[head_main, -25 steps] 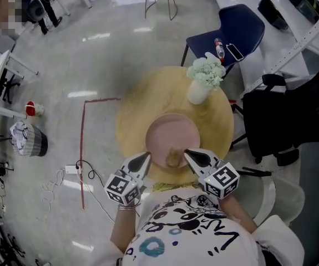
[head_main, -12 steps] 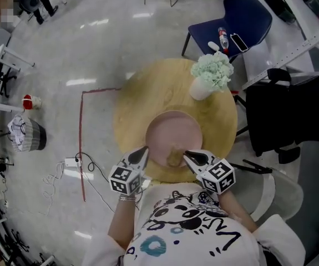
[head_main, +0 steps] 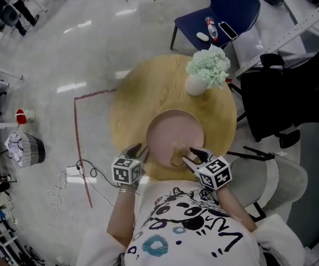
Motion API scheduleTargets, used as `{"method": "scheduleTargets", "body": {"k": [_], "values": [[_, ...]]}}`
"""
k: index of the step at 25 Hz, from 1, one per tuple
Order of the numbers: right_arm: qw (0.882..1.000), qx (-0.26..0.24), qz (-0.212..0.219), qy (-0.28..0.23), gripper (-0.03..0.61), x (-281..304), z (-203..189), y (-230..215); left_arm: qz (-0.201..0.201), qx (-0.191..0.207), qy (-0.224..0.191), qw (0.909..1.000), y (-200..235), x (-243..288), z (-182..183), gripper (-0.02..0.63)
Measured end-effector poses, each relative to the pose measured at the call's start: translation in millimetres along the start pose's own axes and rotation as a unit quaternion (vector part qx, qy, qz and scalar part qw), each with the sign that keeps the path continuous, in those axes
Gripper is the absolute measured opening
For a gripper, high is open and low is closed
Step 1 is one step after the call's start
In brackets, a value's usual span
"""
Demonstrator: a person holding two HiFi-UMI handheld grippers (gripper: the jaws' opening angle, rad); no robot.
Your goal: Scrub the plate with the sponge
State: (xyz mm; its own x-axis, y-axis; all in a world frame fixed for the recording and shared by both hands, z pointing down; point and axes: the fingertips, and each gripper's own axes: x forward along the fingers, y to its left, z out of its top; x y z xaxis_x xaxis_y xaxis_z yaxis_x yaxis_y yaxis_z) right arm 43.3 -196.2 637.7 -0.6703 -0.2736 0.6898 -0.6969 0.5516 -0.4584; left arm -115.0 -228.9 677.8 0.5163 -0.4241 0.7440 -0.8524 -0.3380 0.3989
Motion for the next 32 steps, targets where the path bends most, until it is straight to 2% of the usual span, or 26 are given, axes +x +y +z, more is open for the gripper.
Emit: {"method": "scheduleTargets", "body": {"k": [4, 7, 9, 15, 19, 21, 25, 28, 32], "values": [[0.998, 0.057, -0.022, 0.015, 0.181, 17.8, -10.8, -5.5, -0.014, -0.014, 0.025, 0.9995, 4.5, 12.2, -4.5, 0.127], [0.995, 0.071, -0.056, 0.029, 0.183, 27.8, -17.2, -15.7, -0.035, -0.018, 0.046, 0.9981, -0.7, 18.8, -9.7, 0.121], [0.994, 0.074, -0.067, 0.044, 0.183, 34.3, -20.1, -20.5, -0.048, -0.019, 0.051, 0.9974, -5.5, 22.8, -6.0, 0.087], [0.993, 0.079, -0.043, 0.074, 0.183, 60.4, -15.5, -3.2, -0.056, -0.035, 0.046, 0.9968, -5.6, 24.1, 1.0, 0.061], [0.994, 0.057, -0.033, 0.088, 0.181, 72.1, -11.4, 2.5, -0.050, -0.027, 0.040, 0.9976, -6.0, 24.2, 4.0, 0.058], [0.995, 0.037, -0.031, 0.090, 0.157, 74.6, -8.5, 4.8, -0.046, -0.027, 0.034, 0.9980, -5.8, 24.3, 3.6, 0.057], [0.997, -0.026, -0.036, 0.071, 0.100, 75.0, 8.4, 11.9, -0.044, -0.028, 0.028, 0.9983, -5.7, 24.6, 1.8, 0.057], [0.996, -0.073, -0.035, 0.049, 0.094, 82.1, 33.6, 15.6, -0.045, -0.026, 0.024, 0.9984, -5.6, 23.7, 2.3, 0.057], [0.988, -0.140, -0.035, 0.054, 0.094, 101.4, 59.0, 16.0, -0.042, -0.025, 0.019, 0.9986, -6.7, 23.4, 4.4, 0.057]]}}
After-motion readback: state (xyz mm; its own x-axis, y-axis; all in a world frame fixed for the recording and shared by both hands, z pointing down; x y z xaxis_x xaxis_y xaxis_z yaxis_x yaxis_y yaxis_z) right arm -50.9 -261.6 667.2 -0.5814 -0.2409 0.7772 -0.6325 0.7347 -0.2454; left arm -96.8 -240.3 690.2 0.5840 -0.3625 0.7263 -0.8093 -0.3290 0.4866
